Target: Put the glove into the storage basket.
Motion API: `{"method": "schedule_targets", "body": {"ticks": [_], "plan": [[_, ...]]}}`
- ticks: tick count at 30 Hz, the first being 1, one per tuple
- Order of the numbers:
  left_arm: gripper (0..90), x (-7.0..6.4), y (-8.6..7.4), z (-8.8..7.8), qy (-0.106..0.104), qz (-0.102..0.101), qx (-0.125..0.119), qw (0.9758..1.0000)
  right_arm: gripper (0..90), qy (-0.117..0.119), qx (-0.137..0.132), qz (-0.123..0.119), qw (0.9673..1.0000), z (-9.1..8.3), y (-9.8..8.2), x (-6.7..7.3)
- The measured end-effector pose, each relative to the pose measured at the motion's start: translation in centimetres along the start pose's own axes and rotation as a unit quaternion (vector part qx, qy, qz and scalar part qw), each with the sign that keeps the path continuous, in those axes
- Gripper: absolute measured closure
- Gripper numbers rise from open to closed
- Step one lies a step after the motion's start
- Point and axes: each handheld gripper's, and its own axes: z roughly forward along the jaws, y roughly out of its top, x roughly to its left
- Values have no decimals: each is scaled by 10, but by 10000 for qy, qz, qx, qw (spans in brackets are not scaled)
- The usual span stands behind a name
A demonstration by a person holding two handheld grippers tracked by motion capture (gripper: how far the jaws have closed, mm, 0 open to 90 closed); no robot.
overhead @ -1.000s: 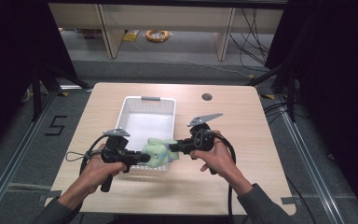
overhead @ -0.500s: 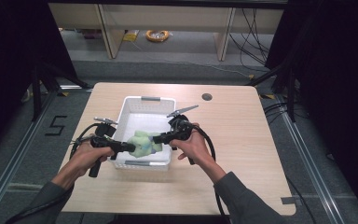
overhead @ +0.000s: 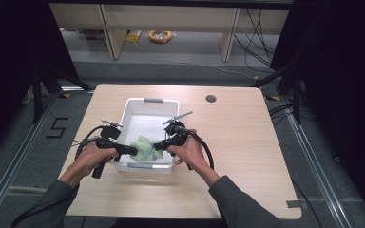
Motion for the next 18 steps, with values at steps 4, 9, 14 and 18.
{"method": "schedule_targets", "body": {"ticks": [4,9,14,18], "plan": [[773,1,0,2,52,52,69,9999,767,-61,92,-77,9999,4,-2,0],[769,2,1,4,128,198,241,9994,765,-160,288,36,9995,7,-3,2],[763,-1,3,9,270,385,404,9981,763,-249,346,-78,9991,11,-3,1],[758,1,3,11,396,414,509,9971,760,-336,452,43,9984,12,-4,3]]}}
